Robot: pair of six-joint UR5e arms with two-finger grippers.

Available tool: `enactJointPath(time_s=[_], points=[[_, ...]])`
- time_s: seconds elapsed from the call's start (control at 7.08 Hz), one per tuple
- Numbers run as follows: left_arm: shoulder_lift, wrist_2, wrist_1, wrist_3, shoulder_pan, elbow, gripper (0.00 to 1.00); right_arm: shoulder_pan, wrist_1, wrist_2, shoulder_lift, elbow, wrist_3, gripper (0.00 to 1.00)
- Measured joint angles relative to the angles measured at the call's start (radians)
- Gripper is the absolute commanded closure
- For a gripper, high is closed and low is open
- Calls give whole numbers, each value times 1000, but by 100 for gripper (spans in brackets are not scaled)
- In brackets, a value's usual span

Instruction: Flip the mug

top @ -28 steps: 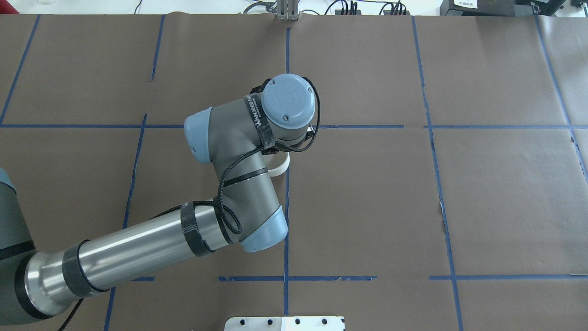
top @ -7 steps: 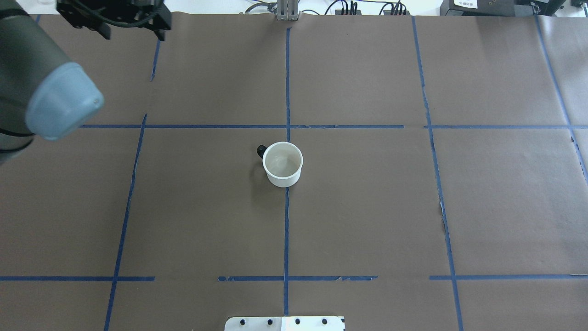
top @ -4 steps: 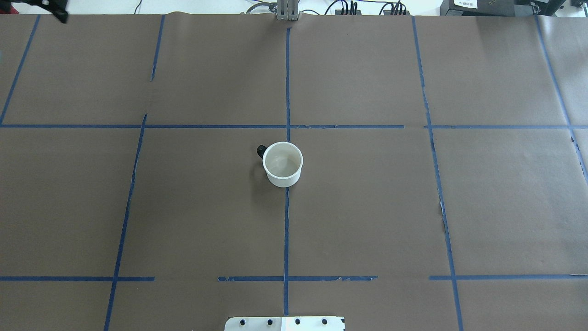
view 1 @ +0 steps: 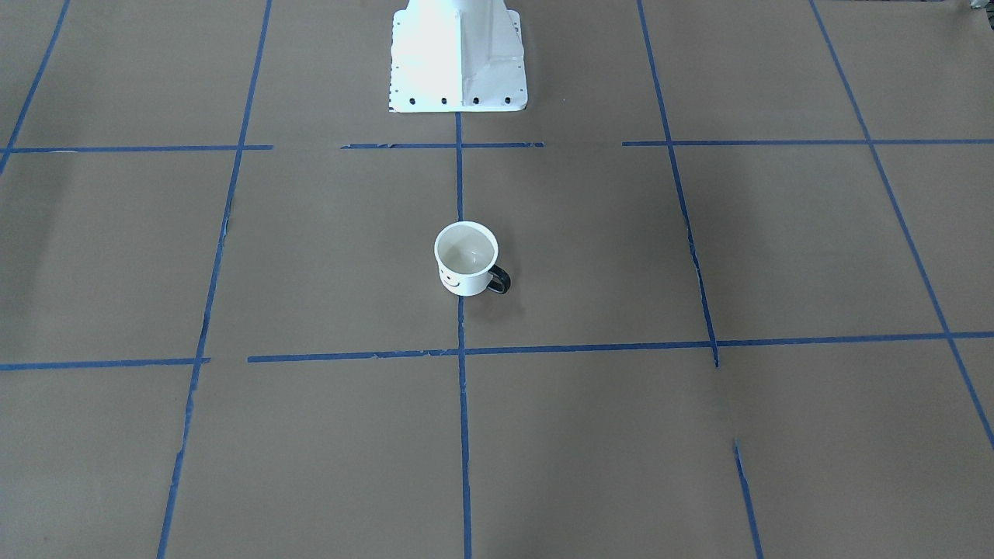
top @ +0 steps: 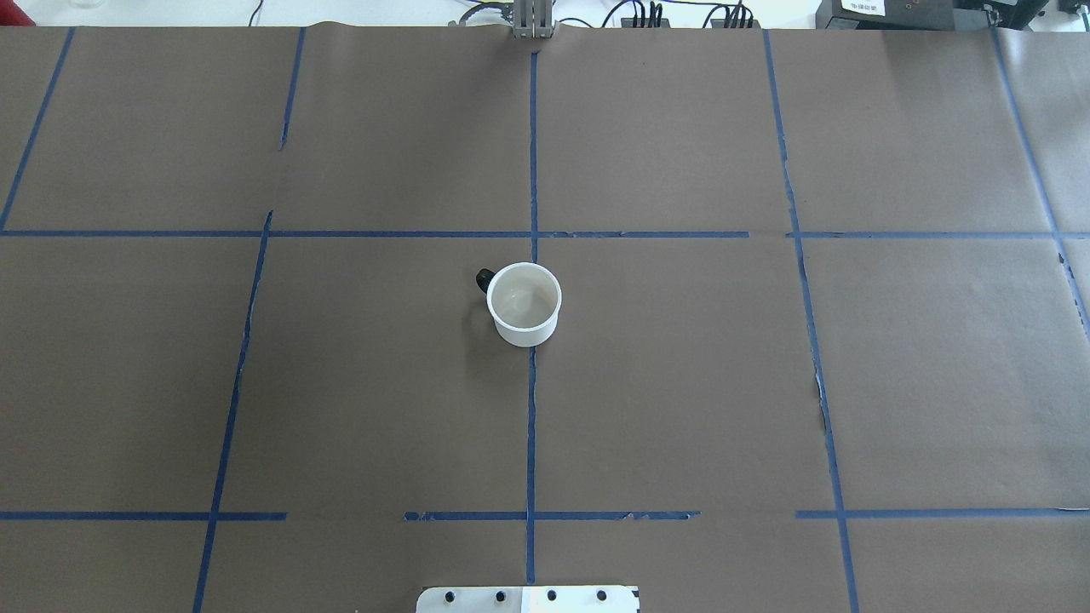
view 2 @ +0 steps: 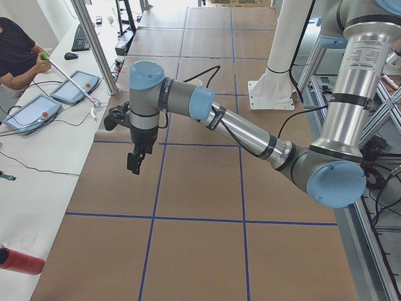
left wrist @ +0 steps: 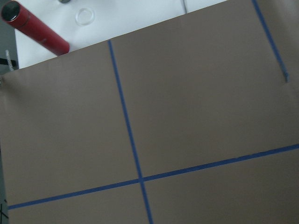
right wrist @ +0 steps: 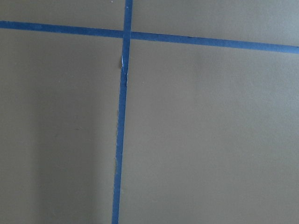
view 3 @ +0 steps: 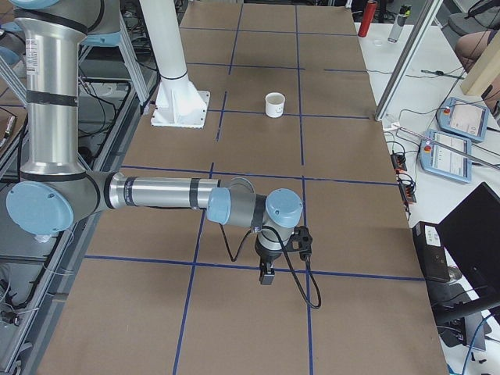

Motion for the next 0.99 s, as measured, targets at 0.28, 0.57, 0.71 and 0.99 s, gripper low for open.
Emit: enactJointPath(time_s=[0.28,0.57,0.71,0.99], points=[[51,-31,-27,38,-37,24,0,0,0,0,0,0,0,0],[123,-58,-31,41,-41,26,0,0,0,0,0,0,0,0],[163,-92,-42,41,-41,31,0,0,0,0,0,0,0,0],[201,-125,-84,43,-40,42,0,0,0,0,0,0,0,0]])
